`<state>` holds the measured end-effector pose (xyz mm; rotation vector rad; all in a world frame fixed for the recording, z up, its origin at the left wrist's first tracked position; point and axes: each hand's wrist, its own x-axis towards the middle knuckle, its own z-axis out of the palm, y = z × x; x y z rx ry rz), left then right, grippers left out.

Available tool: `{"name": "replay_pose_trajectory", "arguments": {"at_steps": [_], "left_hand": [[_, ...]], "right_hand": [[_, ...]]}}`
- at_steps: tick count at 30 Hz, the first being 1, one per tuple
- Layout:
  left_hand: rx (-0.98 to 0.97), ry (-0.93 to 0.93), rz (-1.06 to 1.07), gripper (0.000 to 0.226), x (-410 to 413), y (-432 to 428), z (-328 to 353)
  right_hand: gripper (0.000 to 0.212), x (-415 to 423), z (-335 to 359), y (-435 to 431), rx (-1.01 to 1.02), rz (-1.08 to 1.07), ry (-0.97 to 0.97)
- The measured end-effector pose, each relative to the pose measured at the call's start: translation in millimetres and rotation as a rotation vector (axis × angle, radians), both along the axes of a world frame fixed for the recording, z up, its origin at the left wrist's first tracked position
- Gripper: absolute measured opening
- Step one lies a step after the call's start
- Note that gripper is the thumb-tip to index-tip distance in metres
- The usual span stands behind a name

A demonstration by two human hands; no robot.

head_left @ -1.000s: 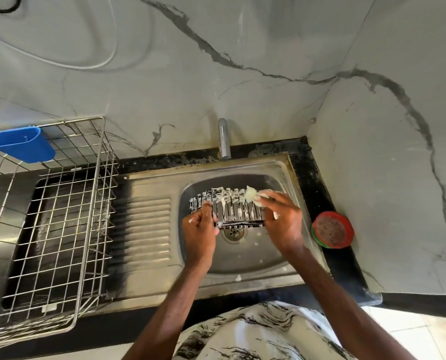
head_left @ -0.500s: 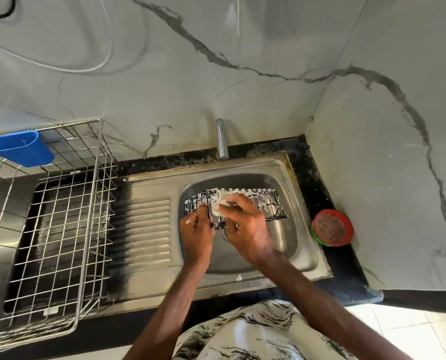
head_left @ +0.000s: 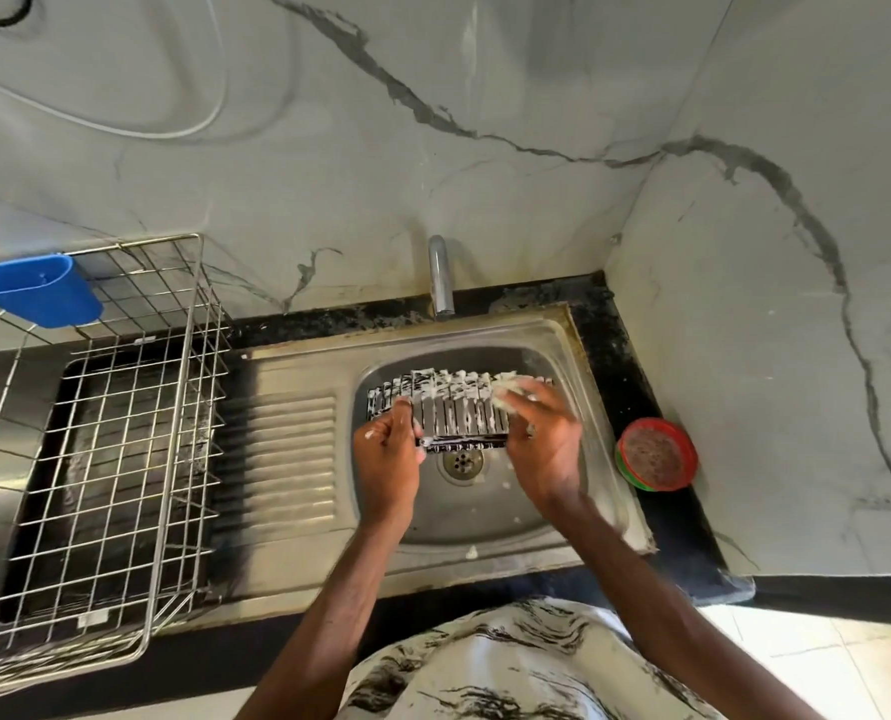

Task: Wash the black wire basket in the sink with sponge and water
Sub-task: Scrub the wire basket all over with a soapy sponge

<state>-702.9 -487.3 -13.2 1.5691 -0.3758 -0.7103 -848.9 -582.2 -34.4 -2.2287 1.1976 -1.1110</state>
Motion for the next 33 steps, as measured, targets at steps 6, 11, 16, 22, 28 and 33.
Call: {"name": "replay_pose_trajectory", "arguments": {"at_steps": [6, 11, 16, 22, 28, 33], "left_hand": [[-0.051, 0.114, 0.042, 0.050, 27.6, -2.5, 8.7], [0.014, 0.138, 0.061, 0.037, 41.3, 1.9, 9.5], [0.028, 0.354, 0.232, 0.027, 58.2, 0.8, 9.4], [0.063, 0.590, 0.265, 0.020, 66.3, 4.3, 4.3], [0.109, 0.554, 0.215, 0.036, 61.6, 5.1, -1.9], [0.285, 0.672, 0.139, 0.051, 45.2, 10.4, -10.7]], "right_hand": [[0.040, -26.6, -8.3, -19.3, -0.047, -0.056, 0.025], [0.031, -52.1, -16.3, -46.0, 0.388, -0.169, -0.071], [0.034, -57.2, -8.9, -32.5, 0.906, 0.021, -0.699], [0.049, -42.1, 4.8, -27.6, 0.944, 0.172, -0.923], [0.027, -16.0, 14.9, -26.5, 0.895, 0.195, -0.925], [0.035, -6.5, 30.8, -15.5, 0.663, 0.299, -0.449]]}}
